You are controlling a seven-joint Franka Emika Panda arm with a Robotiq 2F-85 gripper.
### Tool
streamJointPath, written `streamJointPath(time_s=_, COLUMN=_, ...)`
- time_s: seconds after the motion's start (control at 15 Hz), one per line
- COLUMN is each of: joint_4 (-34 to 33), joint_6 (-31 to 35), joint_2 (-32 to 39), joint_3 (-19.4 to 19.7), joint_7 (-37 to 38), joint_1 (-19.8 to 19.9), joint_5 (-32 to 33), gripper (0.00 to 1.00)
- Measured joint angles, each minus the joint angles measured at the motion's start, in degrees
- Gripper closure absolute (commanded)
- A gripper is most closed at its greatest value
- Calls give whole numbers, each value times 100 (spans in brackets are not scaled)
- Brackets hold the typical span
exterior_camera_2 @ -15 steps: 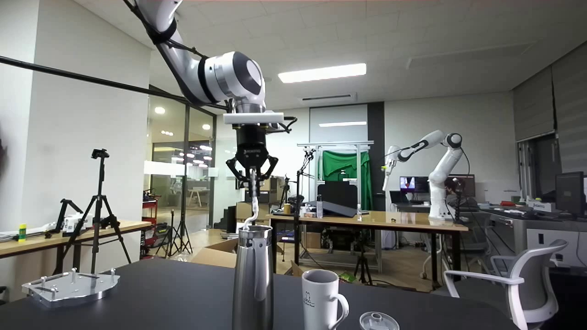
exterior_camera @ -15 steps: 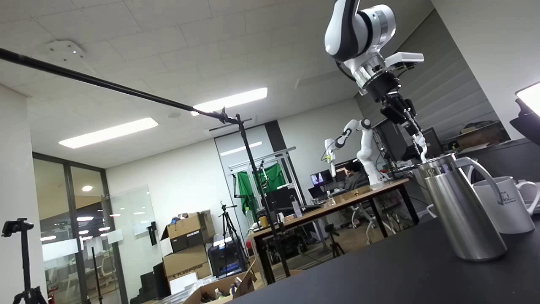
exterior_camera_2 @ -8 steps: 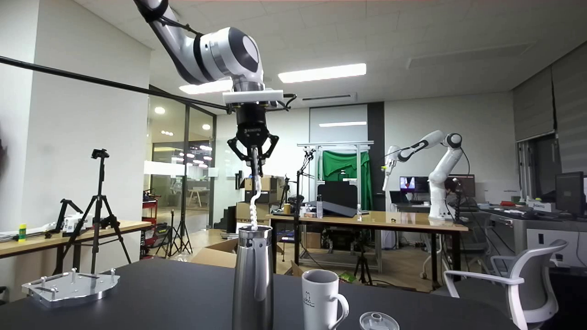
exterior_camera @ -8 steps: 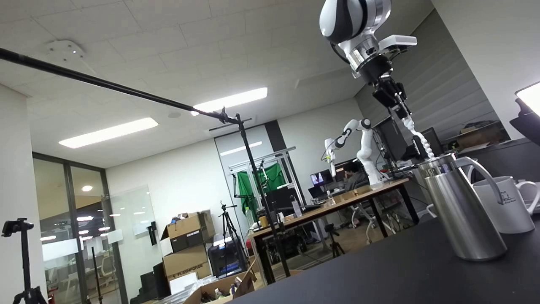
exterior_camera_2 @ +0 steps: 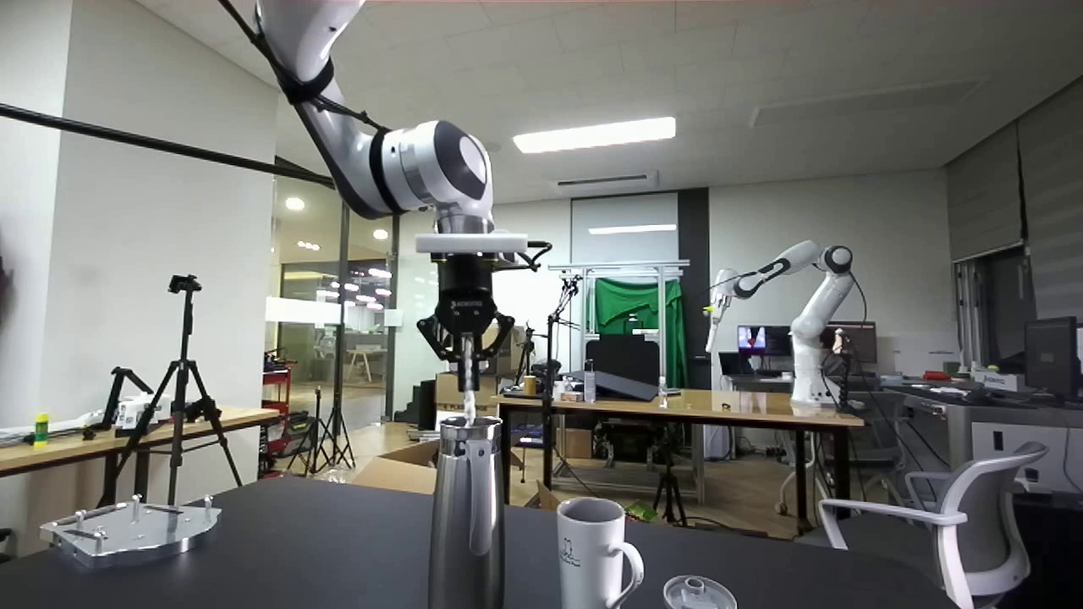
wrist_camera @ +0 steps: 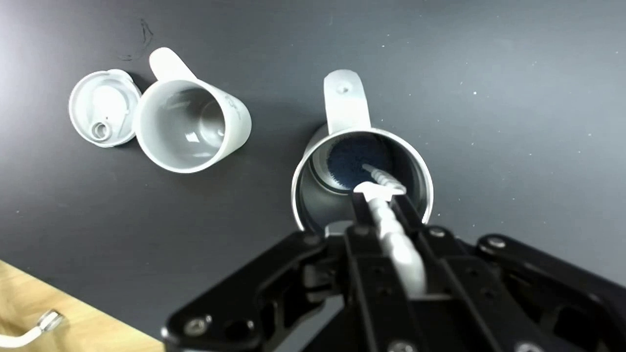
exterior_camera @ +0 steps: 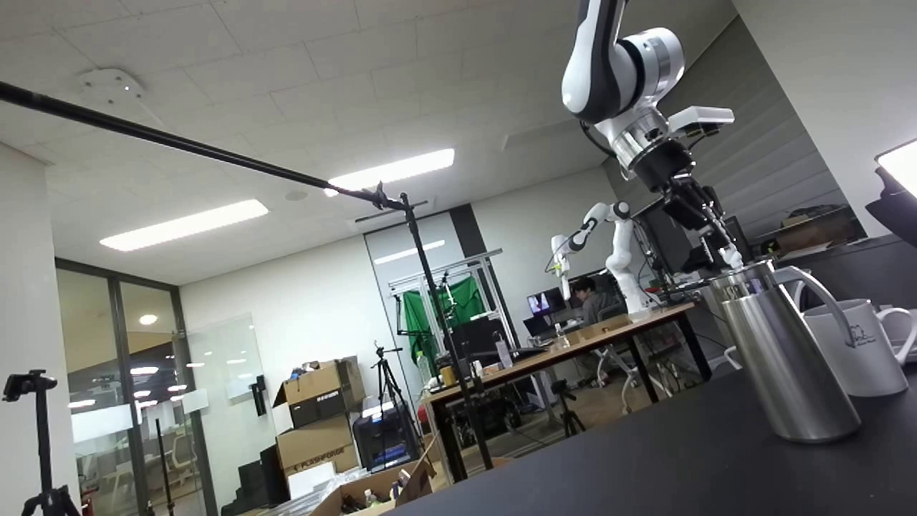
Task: Use the object to clean the flask
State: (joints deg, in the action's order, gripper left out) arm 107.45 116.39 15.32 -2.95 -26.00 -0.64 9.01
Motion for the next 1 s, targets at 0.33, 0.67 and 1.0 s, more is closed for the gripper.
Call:
streamJointPath(time_s=0.33, joint_4=-95, joint_6=-1, joint_2=-38, joint_3=-17, joint_7=-1, joint_1=-10, joint_5=8, gripper=96)
streamJointPath(time_s=0.67, joint_4=-183, joint_6=-23, joint_2=-367, joint_3=-24, joint_7=-11, joint_1=-10, joint_5=7, gripper=96)
streamJointPath(time_s=1.0, joint_4=-178, joint_6=-35, joint_2=-572, joint_3=-15, joint_7=-15, joint_1=-5, joint_5=7, gripper=96)
